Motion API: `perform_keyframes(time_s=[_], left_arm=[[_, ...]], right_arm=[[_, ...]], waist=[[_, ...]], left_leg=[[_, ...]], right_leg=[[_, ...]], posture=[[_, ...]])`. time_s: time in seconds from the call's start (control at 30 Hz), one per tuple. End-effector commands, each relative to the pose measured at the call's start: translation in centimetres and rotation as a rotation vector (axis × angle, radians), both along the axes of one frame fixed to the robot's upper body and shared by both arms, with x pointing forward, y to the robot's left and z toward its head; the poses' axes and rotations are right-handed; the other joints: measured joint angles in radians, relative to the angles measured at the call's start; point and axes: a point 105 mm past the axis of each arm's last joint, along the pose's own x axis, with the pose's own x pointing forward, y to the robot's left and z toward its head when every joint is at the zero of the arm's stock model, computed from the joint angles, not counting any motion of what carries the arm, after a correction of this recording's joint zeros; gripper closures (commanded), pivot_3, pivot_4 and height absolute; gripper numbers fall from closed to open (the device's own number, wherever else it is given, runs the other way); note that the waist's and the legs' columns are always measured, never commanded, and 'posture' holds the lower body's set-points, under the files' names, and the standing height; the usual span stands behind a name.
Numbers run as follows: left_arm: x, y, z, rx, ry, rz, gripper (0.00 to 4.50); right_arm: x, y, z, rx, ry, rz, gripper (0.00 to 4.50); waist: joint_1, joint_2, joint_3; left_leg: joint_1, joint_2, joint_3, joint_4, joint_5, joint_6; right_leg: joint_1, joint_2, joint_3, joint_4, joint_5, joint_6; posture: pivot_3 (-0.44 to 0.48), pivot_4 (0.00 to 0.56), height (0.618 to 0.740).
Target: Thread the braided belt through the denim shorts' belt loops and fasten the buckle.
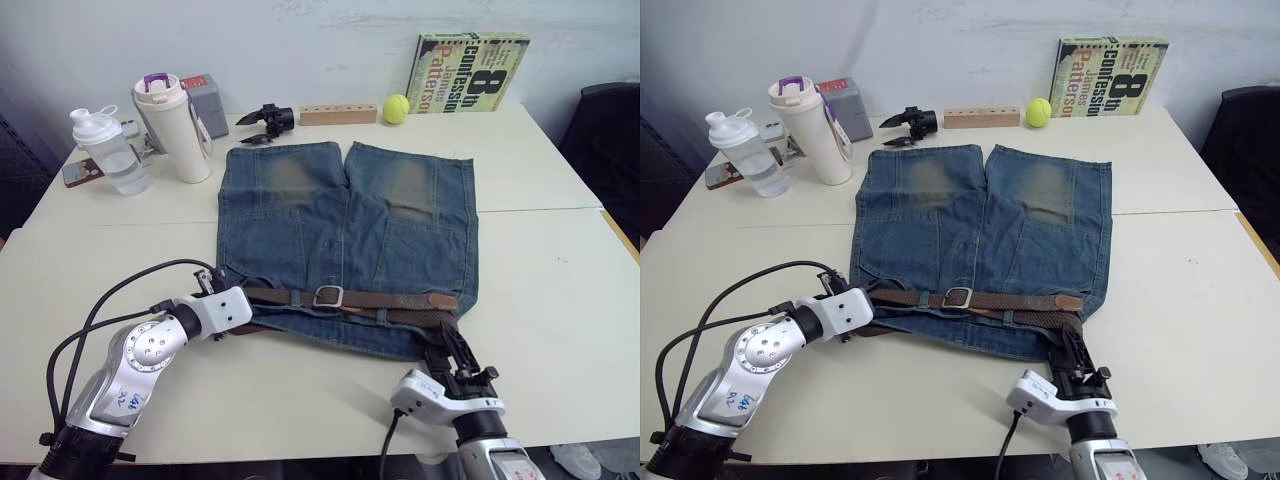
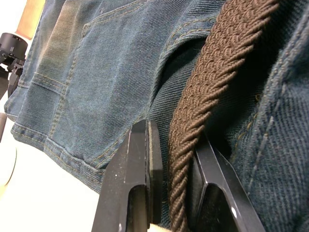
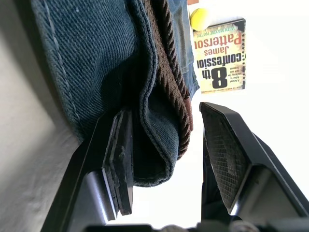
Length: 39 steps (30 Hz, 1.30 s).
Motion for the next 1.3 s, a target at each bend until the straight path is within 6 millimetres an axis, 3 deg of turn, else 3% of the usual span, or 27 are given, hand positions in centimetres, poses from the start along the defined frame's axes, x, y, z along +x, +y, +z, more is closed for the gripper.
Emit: perform_keyframes(time_s=[0.03, 0.13, 0.27, 0.33, 0.67, 0.83, 1.07, 1.17, 1.3], left_arm=[[-0.4, 2.1, -3.3, 0.046, 0.131, 0.089, 3.62], [-0.3, 2.1, -3.3, 0.048, 0.132, 0.09, 3.62], [-0.3, 2.2, -3.3, 0.049, 0.134, 0.092, 3.62], [-0.3, 2.2, -3.3, 0.051, 0.133, 0.092, 3.62], [-0.2, 2.1, -3.3, 0.05, 0.132, 0.088, 3.62], [0.1, 2.6, -2.8, 0.044, 0.107, 0.112, 3.62], [0.5, 7.2, -0.8, -0.099, 0.032, 0.34, 3.62], [-0.2, 10.1, -1.8, -0.085, 0.055, 0.418, 3.62], [-1.3, 12.3, -3.6, -0.07, 0.114, 0.475, 3.62]], right_arm=[[-0.1, 0.6, 0.6, 0.003, -0.027, 0.009, 2.1], [-0.3, 0.7, 0.4, 0.005, -0.023, 0.012, 2.1], [-0.5, 0.8, 0.3, 0.002, -0.02, 0.011, 3.93], [-0.5, 0.8, 0.3, -0.004, -0.022, 0.012, 4.39], [-0.5, 0.4, -0.2, 0.021, 0.004, -0.015, 4.39], [-0.4, -0.8, -1.7, 0.126, 0.099, -0.093, 4.39], [0.0, -2.5, -2.3, 0.233, 0.132, -0.188, 4.39], [0.4, -2.2, -1.7, 0.229, 0.12, -0.164, 4.39], [0.6, -2.0, -1.5, 0.221, 0.114, -0.153, 4.39]], waist=[[0.0, 0.0, 0.0], [0.0, 0.0, 0.001], [0.0, 0.0, 0.001], [0.0, 0.0, 0.001], [0.0, 0.0, 0.002], [0.0, -0.001, 0.001], [-0.004, -0.007, 0.005], [-0.011, -0.008, 0.004], [-0.025, -0.005, 0.005]], left_leg=[[0.0, 0.0, 0.0, 0.0, 0.0, 0.0], [0.0, 0.0, 0.0, 0.0, 0.0, 0.0], [0.0, 0.0, 0.0, 0.0, 0.0, 0.0], [0.0, 0.0, 0.0, -0.001, 0.0, -0.001], [0.0, 0.001, 0.0, -0.001, -0.001, -0.001], [0.0, 0.001, 0.0, -0.001, -0.001, -0.001], [-0.001, 0.008, -0.001, -0.002, -0.001, -0.002], [-0.001, 0.011, -0.001, -0.002, 0.0, -0.002], [0.001, 0.012, -0.002, -0.005, 0.0, -0.003]], right_leg=[[0.0, 0.0, 0.0, 0.0, 0.0, 0.0], [0.0, 0.0, 0.0, 0.0, 0.0, 0.0], [0.0, 0.0, 0.0, -0.001, 0.0, 0.0], [0.0, 0.0, 0.0, -0.001, 0.0, -0.001], [0.0, 0.0, -0.001, -0.002, 0.0, -0.001], [0.0, 0.0, -0.001, -0.002, 0.0, -0.001], [0.0, 0.003, -0.002, -0.004, 0.0, -0.003], [0.0, 0.011, -0.001, -0.007, 0.001, -0.006], [-0.002, 0.016, 0.001, -0.007, 0.001, -0.009]], posture=[[0.0, 0.15, 0.657], [0.0, 0.15, 0.657], [0.0, 0.15, 0.657], [0.0, 0.15, 0.657], [0.0, 0.15, 0.657], [0.0, 0.15, 0.657], [0.0, 0.15, 0.657], [0.0, 0.15, 0.657], [0.0, 0.15, 0.657]])
